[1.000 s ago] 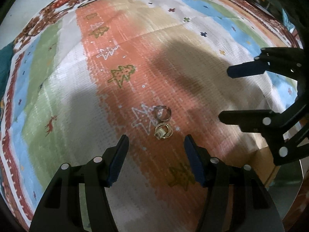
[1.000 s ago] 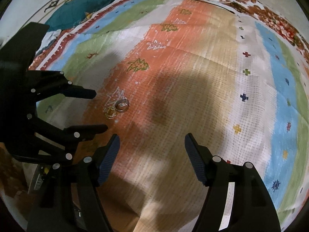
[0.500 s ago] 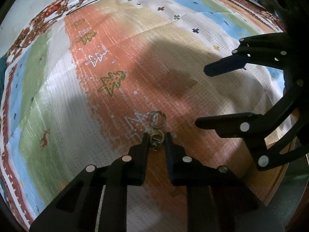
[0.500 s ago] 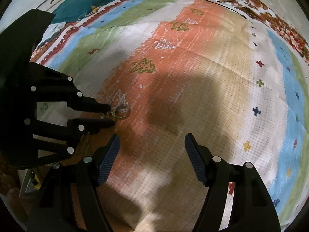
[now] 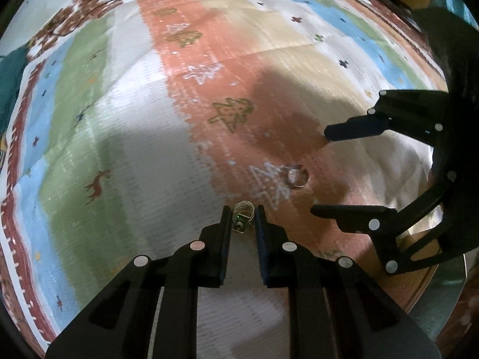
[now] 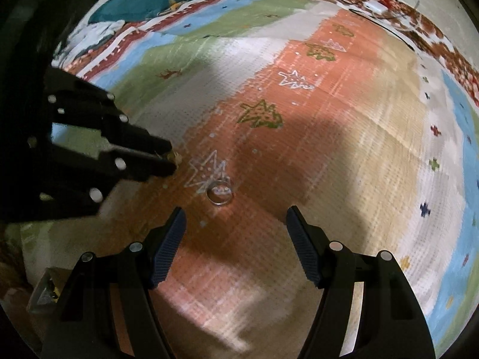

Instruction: Organize jewelry

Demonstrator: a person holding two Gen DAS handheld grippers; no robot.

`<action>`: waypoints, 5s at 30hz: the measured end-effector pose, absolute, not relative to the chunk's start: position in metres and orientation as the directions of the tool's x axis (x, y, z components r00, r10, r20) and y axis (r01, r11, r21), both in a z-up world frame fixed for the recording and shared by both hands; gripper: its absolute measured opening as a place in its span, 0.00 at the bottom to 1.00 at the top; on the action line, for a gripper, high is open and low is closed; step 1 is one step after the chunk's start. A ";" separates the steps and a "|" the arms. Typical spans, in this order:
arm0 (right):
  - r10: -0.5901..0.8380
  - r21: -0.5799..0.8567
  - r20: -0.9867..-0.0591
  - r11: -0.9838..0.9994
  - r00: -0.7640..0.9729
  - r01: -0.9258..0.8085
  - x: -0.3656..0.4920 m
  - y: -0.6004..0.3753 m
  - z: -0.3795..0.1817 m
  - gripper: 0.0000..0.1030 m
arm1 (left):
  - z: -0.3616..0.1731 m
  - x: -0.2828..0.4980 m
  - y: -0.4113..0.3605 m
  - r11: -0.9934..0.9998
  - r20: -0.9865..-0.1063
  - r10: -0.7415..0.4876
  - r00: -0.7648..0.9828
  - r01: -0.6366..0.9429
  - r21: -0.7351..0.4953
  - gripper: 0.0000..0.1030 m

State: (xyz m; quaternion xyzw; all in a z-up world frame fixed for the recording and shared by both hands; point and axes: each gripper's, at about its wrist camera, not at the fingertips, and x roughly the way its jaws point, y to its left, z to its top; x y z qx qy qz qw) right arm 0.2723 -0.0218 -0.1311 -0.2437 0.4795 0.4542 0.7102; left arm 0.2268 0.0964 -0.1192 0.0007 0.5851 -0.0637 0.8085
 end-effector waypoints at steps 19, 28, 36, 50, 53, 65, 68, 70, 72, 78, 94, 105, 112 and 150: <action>0.397 0.076 -0.911 0.433 0.114 -0.898 0.281 -0.004 -0.135 0.25 | -0.116 0.230 0.107 0.994 -0.944 -0.108 0.311 0.054 -0.096 0.15; 0.395 0.031 -0.905 0.433 0.158 -0.901 0.273 -0.007 -0.129 0.19 | -0.101 0.222 0.106 0.992 -0.929 -0.124 0.348 0.046 -0.116 0.15; 0.415 0.021 -0.887 0.474 0.202 -0.880 0.269 -0.025 -0.108 0.19 | -0.069 0.202 0.088 0.987 -0.894 -0.162 0.418 0.079 -0.142 0.15; 0.480 0.037 -0.833 0.543 0.274 -0.839 0.240 -0.064 -0.063 0.19 | -0.032 0.169 0.048 0.979 -0.843 -0.192 0.502 0.153 -0.132 0.15; 0.491 0.037 -0.822 0.550 0.287 -0.834 0.230 -0.071 -0.054 0.19 | -0.025 0.158 0.046 0.978 -0.830 -0.200 0.520 0.152 -0.141 0.15; 0.530 0.058 -0.787 0.575 0.317 -0.816 0.190 -0.101 -0.035 0.19 | -0.007 0.117 0.031 0.970 -0.776 -0.241 0.582 0.167 -0.176 0.15; 0.541 0.065 -0.780 0.569 0.314 -0.820 0.180 -0.106 -0.033 0.19 | -0.006 0.109 0.024 0.969 -0.773 -0.246 0.585 0.178 -0.173 0.15; 0.547 0.064 -0.776 0.566 0.316 -0.822 0.172 -0.110 -0.032 0.19 | -0.006 0.105 0.021 0.968 -0.772 -0.247 0.586 0.185 -0.170 0.15; 0.552 0.069 -0.773 0.562 0.312 -0.824 0.166 -0.113 -0.032 0.19 | -0.006 0.100 0.017 0.966 -0.769 -0.253 0.587 0.191 -0.173 0.15; 0.556 0.075 -0.772 0.562 0.308 -0.824 0.152 -0.125 -0.033 0.19 | -0.008 0.090 0.011 0.965 -0.767 -0.257 0.588 0.196 -0.173 0.15; 0.564 0.081 -0.761 0.574 0.321 -0.815 0.129 -0.143 -0.034 0.46 | -0.020 0.072 0.005 0.979 -0.789 -0.201 0.581 0.137 -0.148 0.44; 0.552 0.061 -0.743 0.618 0.378 -0.784 0.114 -0.163 -0.030 0.72 | -0.020 0.049 0.009 0.983 -0.781 -0.182 0.597 0.091 -0.159 0.79; 0.566 0.078 -0.717 0.646 0.408 -0.759 0.113 -0.175 -0.025 0.91 | -0.018 0.040 0.010 0.985 -0.764 -0.162 0.625 0.061 -0.159 0.95; 0.554 0.082 -0.717 0.670 0.423 -0.738 0.093 -0.186 -0.027 0.96 | -0.016 0.016 -0.012 0.996 -0.745 -0.091 0.660 0.050 -0.078 0.95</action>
